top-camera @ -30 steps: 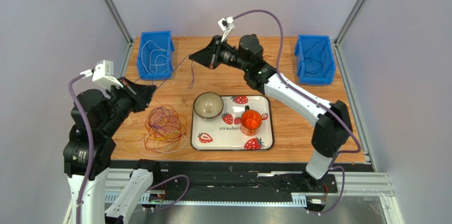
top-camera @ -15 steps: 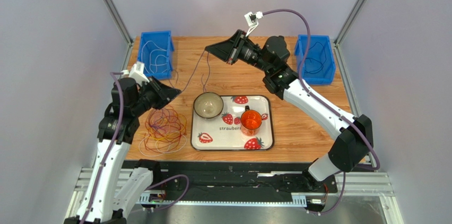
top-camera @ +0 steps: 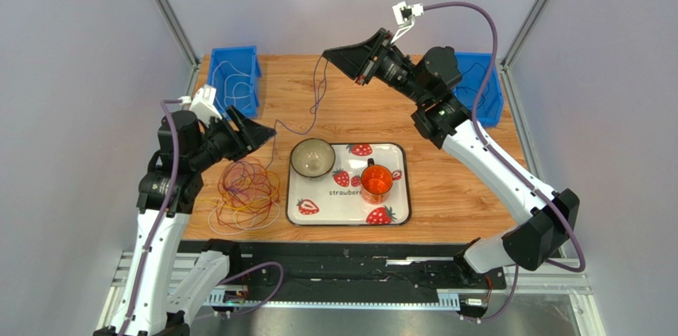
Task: Untangle the cables
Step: Pick up the cable from the cable.
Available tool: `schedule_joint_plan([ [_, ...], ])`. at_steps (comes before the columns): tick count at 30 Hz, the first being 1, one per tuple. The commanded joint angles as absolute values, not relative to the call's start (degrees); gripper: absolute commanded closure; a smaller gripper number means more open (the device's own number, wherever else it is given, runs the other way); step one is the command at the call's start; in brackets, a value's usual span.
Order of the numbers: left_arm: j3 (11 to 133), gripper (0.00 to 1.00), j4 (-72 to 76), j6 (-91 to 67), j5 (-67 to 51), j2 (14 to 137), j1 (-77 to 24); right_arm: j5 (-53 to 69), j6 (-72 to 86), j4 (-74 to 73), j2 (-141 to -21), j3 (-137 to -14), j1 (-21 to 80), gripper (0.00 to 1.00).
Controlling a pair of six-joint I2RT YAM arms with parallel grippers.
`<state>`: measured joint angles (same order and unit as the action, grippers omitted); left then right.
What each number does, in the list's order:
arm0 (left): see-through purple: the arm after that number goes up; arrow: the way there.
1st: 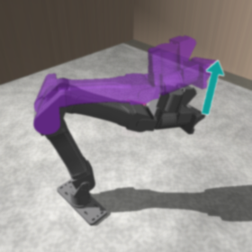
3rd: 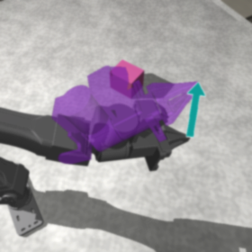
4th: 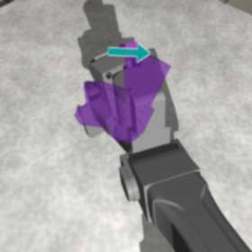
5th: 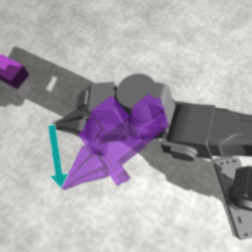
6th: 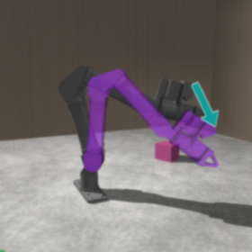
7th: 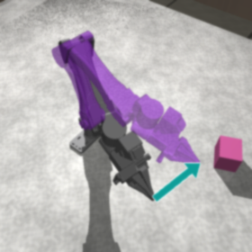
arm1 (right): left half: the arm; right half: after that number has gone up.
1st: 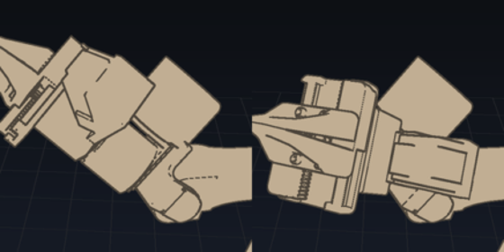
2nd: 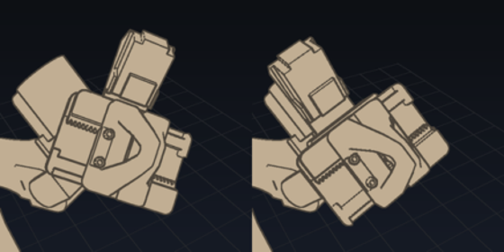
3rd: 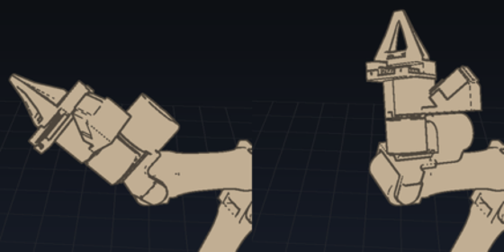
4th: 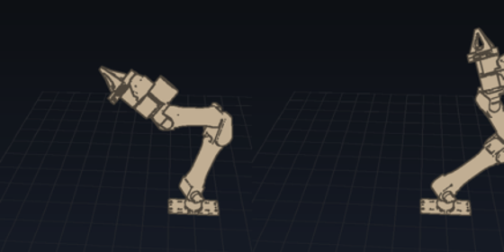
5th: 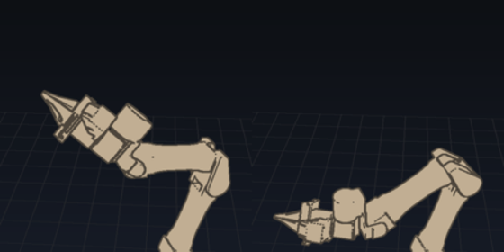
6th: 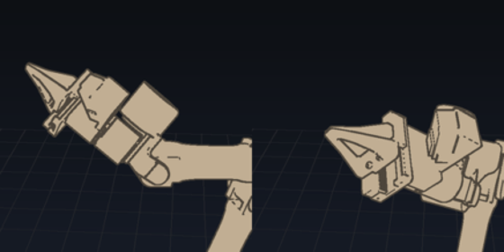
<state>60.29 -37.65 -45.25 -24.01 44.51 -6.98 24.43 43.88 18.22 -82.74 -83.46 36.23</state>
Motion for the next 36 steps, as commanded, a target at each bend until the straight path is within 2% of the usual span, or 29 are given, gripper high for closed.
schedule_joint_plan([
  [1,67.0,0.38,-48.7,-37.3,-19.6,43.1,-6.7,21.8,38.2,13.7,-79.6,-87.0,34.5,1.0],
  [7,70.0,0.38,-58.6,-28.8,-13.2,40.0,-6.7,20.1,34.5,8.2,-78.3,-88.9,31.0,1.0],
  [14,67.1,0.39,-61.0,-22.3,-6.8,35.8,-6.7,12.1,27.5,-2.3,-77.3,-91.1,25.5,1.0],
  [23,60.6,0.41,-58.4,-20.5,-6.0,31.4,-6.7,-4.5,22.6,-9.9,-76.3,-92.3,17.4,1.0],
  [31,57.0,0.42,-52.7,-21.8,-9.4,26.9,-6.7,-11.5,21.9,-13.3,-78.8,-94.5,9.9,1.0],
  [36,52.8,0.42,-47.8,-22.6,-4.1,20.9,-6.7,-12.7,21.6,-13.4,-80.8,-95.0,5.4,1.0],
])
